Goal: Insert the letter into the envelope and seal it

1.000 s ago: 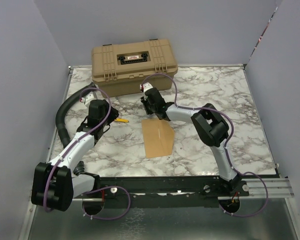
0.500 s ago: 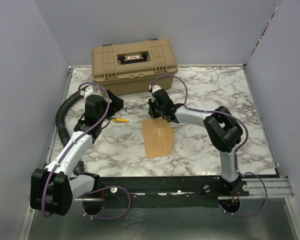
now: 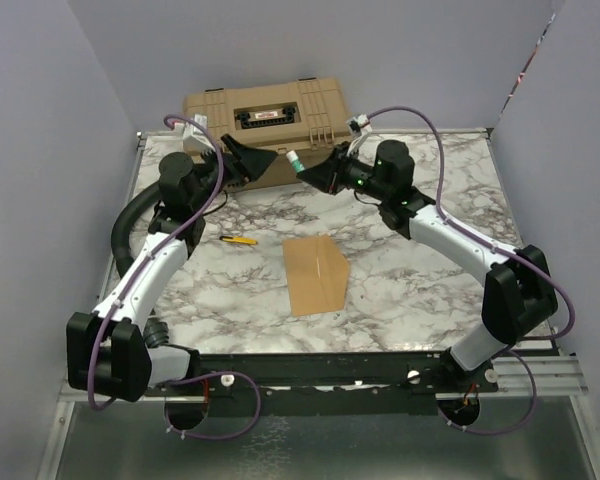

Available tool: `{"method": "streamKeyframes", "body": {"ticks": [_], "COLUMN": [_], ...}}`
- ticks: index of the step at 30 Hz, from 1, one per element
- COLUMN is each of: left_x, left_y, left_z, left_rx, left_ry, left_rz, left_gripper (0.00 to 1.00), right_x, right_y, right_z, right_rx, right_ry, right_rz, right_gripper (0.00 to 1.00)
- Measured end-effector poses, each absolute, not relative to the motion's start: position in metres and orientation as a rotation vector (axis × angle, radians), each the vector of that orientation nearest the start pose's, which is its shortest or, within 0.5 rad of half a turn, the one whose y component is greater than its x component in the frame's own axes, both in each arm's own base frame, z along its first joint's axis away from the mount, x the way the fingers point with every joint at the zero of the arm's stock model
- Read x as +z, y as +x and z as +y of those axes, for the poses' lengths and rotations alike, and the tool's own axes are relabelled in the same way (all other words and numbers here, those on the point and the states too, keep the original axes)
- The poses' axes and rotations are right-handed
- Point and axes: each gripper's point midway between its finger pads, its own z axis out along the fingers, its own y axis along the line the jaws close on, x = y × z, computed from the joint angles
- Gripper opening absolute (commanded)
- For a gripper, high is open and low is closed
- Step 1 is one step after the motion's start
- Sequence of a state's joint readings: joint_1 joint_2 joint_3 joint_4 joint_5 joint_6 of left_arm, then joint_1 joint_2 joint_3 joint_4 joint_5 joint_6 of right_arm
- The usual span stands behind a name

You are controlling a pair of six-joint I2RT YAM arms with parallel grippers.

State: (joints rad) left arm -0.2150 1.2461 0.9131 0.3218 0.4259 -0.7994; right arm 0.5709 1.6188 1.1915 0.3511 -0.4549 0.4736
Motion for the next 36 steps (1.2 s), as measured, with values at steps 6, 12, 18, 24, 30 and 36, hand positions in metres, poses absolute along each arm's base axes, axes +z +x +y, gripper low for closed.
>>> {"method": "streamKeyframes", "body": {"ticks": [6,12,18,24,30,36], "left_x": [0.382,0.360,0.364,0.371,0.370,0.369], "left_y": [0.379,0.385,0.378,0.369,0.368,0.368], "left_z": [-0.202,-0.225,-0.234,-0.240,-0.241,-0.241], "left_rx": [-1.236,-1.353,-1.393,-1.439,-1.426,-1.413], "left_ry": [0.013,0.052,0.085,0.112,0.139,0.152], "left_rz": [1.477,1.530,1.518,1.505,1.504,1.500], "left_gripper": [0.85,0.70,0.26,0.00,0.00,0.00], "right_x": [0.323,0.338,0.348,0.343,0.336,0.327], "right_y": [0.358,0.346,0.348,0.349,0.347,0.340], "right_z": [0.350,0.357,0.361,0.362,0.362,0.362], "right_rx": [1.274,1.391,1.423,1.418,1.402,1.408], "right_ry": [-0.496,-0.494,-0.484,-0.501,-0.531,-0.579], "right_rz": [1.587,1.569,1.557,1.563,1.582,1.612], "right_gripper": [0.09,0.09,0.10,0.50,0.58,0.42]}}
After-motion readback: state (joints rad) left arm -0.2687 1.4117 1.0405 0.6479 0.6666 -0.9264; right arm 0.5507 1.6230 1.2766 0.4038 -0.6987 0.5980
